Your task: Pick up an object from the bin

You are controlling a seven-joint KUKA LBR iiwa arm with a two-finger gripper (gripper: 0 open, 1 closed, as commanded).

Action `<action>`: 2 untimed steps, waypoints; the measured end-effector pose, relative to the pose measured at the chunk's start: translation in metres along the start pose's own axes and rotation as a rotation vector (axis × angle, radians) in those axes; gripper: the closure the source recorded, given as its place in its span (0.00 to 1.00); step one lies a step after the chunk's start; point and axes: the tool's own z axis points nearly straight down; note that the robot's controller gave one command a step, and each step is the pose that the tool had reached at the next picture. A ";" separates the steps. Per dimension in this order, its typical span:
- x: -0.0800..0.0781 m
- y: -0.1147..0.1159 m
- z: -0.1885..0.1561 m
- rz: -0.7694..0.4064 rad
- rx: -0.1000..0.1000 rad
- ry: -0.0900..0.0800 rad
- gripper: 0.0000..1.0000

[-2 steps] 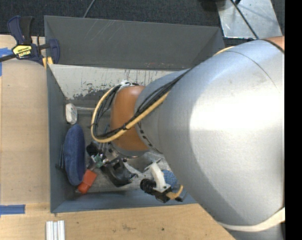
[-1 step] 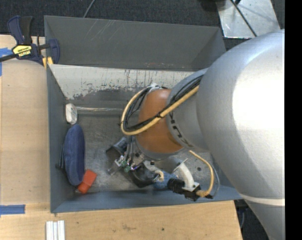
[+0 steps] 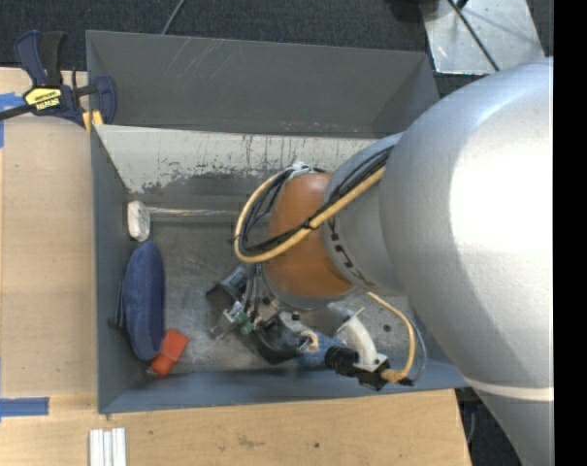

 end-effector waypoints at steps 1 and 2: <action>0.000 -0.001 -0.017 -0.002 0.024 0.003 1.00; 0.000 -0.001 -0.074 -0.003 0.021 0.002 1.00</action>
Offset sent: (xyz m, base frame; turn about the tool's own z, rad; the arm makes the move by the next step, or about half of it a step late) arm 0.0000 -0.0001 0.0187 0.0000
